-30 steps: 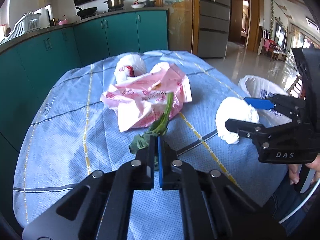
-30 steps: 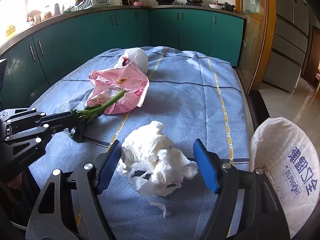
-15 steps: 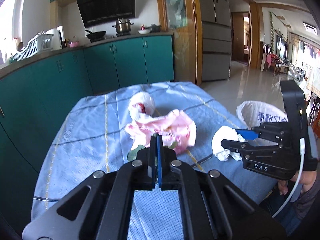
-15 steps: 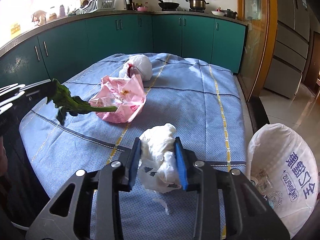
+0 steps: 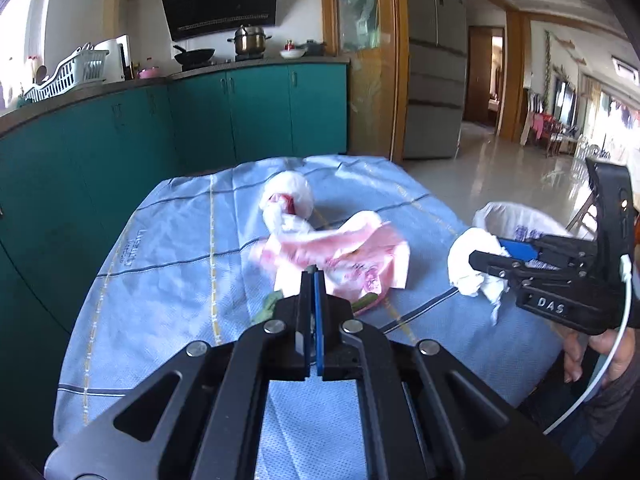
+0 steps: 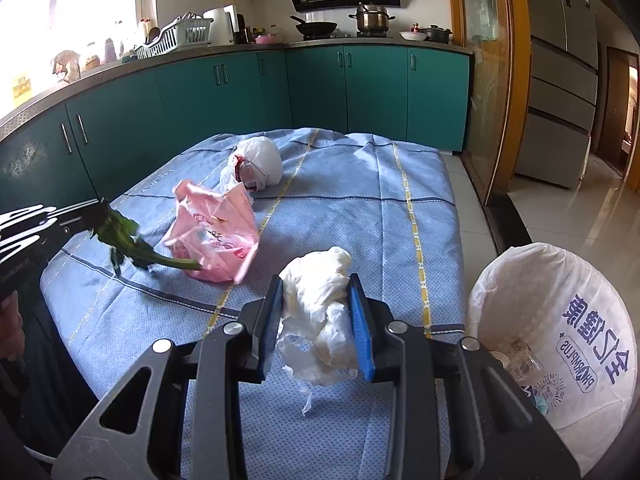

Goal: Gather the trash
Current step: 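Carry the tissue and stalk over the white bin and open both grippers, then return to the table and grasp the pink printed bag with the right gripper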

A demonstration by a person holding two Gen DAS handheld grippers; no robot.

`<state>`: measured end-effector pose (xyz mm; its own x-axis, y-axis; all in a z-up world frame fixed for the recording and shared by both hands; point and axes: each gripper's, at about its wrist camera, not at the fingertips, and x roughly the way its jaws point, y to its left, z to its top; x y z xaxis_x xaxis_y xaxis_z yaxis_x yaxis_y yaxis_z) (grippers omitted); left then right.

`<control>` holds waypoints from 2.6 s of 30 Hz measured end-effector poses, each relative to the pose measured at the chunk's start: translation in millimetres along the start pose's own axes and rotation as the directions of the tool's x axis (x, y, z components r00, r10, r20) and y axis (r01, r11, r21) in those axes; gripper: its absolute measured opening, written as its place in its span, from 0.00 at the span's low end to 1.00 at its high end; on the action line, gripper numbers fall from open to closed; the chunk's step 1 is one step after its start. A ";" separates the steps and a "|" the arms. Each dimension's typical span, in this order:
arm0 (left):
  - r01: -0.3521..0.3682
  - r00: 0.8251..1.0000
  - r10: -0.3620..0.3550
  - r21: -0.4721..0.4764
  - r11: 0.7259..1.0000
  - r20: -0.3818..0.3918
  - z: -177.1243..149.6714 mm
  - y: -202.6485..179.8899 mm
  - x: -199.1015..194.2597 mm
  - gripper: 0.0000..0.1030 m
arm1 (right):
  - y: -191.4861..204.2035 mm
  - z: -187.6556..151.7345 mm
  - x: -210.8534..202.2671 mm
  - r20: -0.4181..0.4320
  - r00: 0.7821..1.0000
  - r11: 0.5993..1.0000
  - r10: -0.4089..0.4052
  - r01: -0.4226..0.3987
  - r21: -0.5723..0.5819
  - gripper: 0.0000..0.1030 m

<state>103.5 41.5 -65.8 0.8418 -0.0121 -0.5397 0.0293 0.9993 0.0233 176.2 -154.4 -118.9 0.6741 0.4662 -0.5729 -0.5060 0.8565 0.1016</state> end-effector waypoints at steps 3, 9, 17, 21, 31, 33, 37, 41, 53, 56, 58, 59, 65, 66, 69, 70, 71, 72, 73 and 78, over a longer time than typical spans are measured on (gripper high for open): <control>0.001 0.999 -0.001 -0.005 1.000 0.054 12.5 -0.8 -12.5 0.03 | -5.6 2.7 -8.9 0.044 0.999 1.000 -0.004 0.003 0.019 0.32; 0.059 0.988 -0.062 0.024 0.998 0.139 48.3 -13.5 -30.3 0.03 | -30.3 8.2 -37.2 0.153 0.984 0.993 -0.090 0.077 0.087 0.32; 0.236 0.952 -0.256 0.131 0.963 0.168 93.0 -85.6 -19.6 0.03 | -88.2 -22.3 -84.1 0.164 0.930 0.930 -0.329 0.289 0.228 0.32; 0.364 0.922 -0.379 0.152 0.919 0.085 102.5 -147.3 17.1 0.03 | -118.2 -41.4 -100.8 0.117 0.895 0.868 -0.430 0.374 0.326 0.32; 0.364 0.927 -0.375 0.278 0.889 -0.015 73.7 -268.0 90.4 0.03 | -152.5 -64.9 -100.4 0.009 0.854 0.789 -0.520 0.477 0.387 0.32; 0.359 0.930 -0.367 0.283 0.889 -0.026 69.3 -275.9 97.1 0.03 | -160.0 -69.0 -100.1 -0.012 0.848 0.774 -0.530 0.490 0.401 0.32; 0.346 0.935 -0.352 0.295 0.891 -0.033 66.6 -279.2 104.4 0.03 | -168.3 -71.9 -95.2 -0.039 0.854 0.769 -0.519 0.486 0.414 0.33; 0.343 0.936 -0.350 0.293 0.893 -0.028 68.0 -275.8 103.6 0.15 | -171.7 -70.8 -94.3 -0.046 0.858 0.772 -0.512 0.483 0.414 0.39; 0.305 0.948 -0.319 0.238 0.922 0.022 76.7 -237.4 87.6 0.45 | -162.4 -63.3 -92.1 -0.032 0.862 0.782 -0.506 0.475 0.404 0.66; 0.225 0.970 -0.240 0.221 0.949 0.041 75.7 -213.4 86.8 0.49 | -154.9 -58.4 -87.2 -0.018 0.878 0.806 -0.478 0.447 0.388 0.68; 0.148 0.985 -0.161 0.196 0.969 0.056 73.6 -186.6 85.3 0.50 | -147.5 -53.2 -81.6 -0.005 0.893 0.829 -0.451 0.421 0.369 0.71; 0.097 0.992 -0.110 0.174 0.980 0.066 71.8 -165.8 84.1 0.51 | -145.6 -50.5 -79.8 -0.001 0.897 0.837 -0.441 0.412 0.361 0.73; -0.217 0.975 0.212 0.079 0.973 0.070 63.1 -59.2 73.0 0.55 | -110.1 -28.4 -49.1 0.002 0.965 0.940 -0.263 0.255 0.227 0.86; -0.255 0.965 0.250 0.064 0.965 0.073 62.1 -44.6 68.4 0.59 | -101.1 -22.5 -41.6 0.000 0.979 0.958 -0.206 0.201 0.204 0.87; -0.334 0.939 0.333 0.004 0.942 0.083 57.4 -4.1 50.0 0.65 | -71.1 -1.0 -20.8 0.002 1.000 0.987 -0.029 0.028 0.161 0.88; -0.343 0.936 0.342 -0.012 0.939 0.082 56.5 5.1 44.4 0.66 | -58.8 7.9 -12.9 0.000 1.000 0.989 0.023 -0.022 0.144 0.88; -0.352 0.932 0.353 -0.030 0.936 0.083 55.6 14.8 39.1 0.66 | -48.6 14.9 -6.4 -0.004 0.998 0.990 0.056 -0.055 0.127 0.88; -0.360 0.928 0.362 -0.042 0.932 0.087 54.4 22.8 34.0 0.68 | -33.3 26.1 4.4 -0.011 0.996 0.992 0.090 -0.088 0.092 0.88; -0.367 0.925 0.370 -0.050 0.929 0.090 53.4 29.5 29.8 0.69 | -18.3 36.6 15.0 -0.020 0.994 0.993 0.106 -0.105 0.051 0.88; -0.392 0.913 0.399 -0.089 0.916 0.086 46.3 60.8 12.9 0.73 | 36.4 70.2 68.3 -0.086 0.983 0.983 0.163 -0.169 -0.067 0.88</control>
<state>141.1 100.4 -32.4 0.8263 0.3850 -0.4110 -0.3515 0.9228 0.1578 241.6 -75.8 -97.2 0.5342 0.5785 -0.6164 -0.6472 0.7490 0.1420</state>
